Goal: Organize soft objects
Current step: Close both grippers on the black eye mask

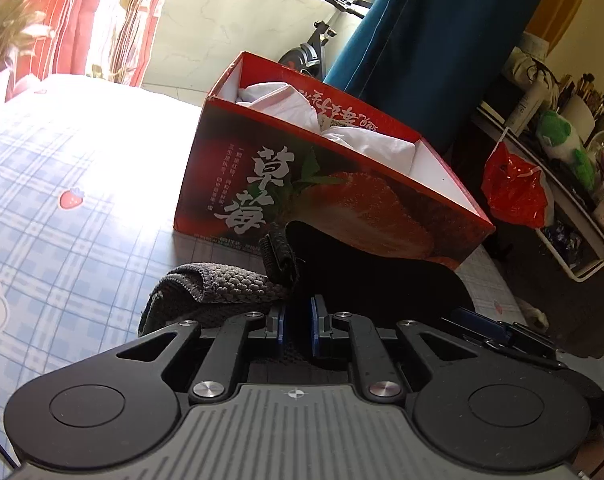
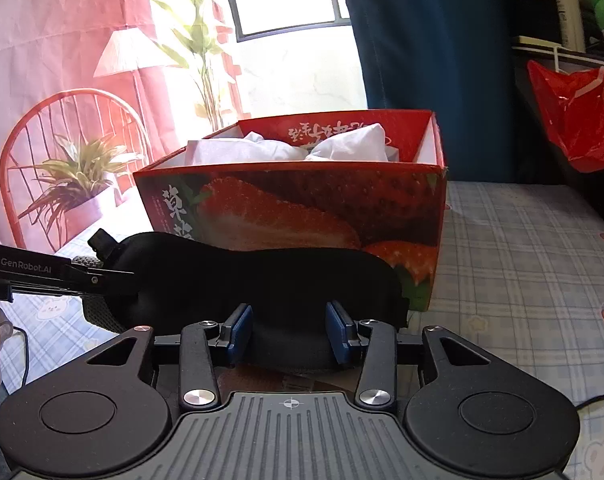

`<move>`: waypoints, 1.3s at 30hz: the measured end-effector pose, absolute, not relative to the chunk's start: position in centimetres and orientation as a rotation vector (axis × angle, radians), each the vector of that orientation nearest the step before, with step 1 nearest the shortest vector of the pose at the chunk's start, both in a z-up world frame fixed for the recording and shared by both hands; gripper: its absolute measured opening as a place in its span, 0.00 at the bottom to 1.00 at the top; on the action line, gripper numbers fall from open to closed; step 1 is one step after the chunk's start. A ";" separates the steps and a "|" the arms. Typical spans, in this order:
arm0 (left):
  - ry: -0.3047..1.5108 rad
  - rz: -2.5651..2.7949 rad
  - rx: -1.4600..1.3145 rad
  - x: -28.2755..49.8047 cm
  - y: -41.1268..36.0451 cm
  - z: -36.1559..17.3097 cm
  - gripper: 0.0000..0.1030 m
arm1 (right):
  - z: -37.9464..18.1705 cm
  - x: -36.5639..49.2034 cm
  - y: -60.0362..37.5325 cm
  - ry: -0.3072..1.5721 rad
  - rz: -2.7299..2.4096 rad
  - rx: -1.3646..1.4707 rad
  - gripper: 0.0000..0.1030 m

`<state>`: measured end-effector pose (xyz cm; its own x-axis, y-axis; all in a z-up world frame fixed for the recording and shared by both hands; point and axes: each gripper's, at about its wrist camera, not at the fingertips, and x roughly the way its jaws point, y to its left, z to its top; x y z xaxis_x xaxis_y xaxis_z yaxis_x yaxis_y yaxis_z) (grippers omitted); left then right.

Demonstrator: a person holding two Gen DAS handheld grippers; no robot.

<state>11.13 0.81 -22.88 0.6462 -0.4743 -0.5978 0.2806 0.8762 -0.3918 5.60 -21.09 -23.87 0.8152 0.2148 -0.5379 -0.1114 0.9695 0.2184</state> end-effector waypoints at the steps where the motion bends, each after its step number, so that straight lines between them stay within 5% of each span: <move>1: 0.761 -0.439 -0.283 11.0 0.9 -23.1 0.13 | -24.0 5.5 -21.1 0.593 0.173 0.179 0.38; 7: 0.795 -0.425 -0.293 10.5 1.0 -24.0 0.22 | -24.2 5.2 -20.9 0.593 0.165 0.181 0.38; 11: 0.785 -0.430 -0.308 10.3 1.2 -24.0 0.37 | -24.3 5.1 -20.9 0.594 0.163 0.182 0.38; 14: 0.782 -0.437 -0.290 10.5 0.8 -24.0 0.37 | -24.4 5.1 -21.0 0.593 0.163 0.187 0.39; 17: 0.788 -0.425 -0.284 11.1 0.6 -24.3 0.33 | -24.4 5.1 -21.0 0.593 0.163 0.184 0.39; 18: 0.788 -0.412 -0.282 11.0 0.7 -24.5 0.15 | -24.4 5.1 -21.0 0.593 0.163 0.183 0.39; 19: 0.782 -0.399 -0.269 10.9 0.7 -24.5 0.13 | -24.4 5.0 -21.0 0.592 0.162 0.181 0.39; 24: 0.712 -0.385 -0.223 9.5 0.9 -23.8 0.11 | -24.1 4.4 -20.9 0.568 0.173 0.181 0.39; 31: 0.718 -0.379 -0.205 9.4 0.6 -24.1 0.11 | -23.1 3.2 -21.6 0.488 0.098 0.191 0.59; 39: 0.704 -0.374 -0.191 9.0 0.6 -24.2 0.11 | -23.9 4.7 -23.8 0.526 0.045 0.287 0.59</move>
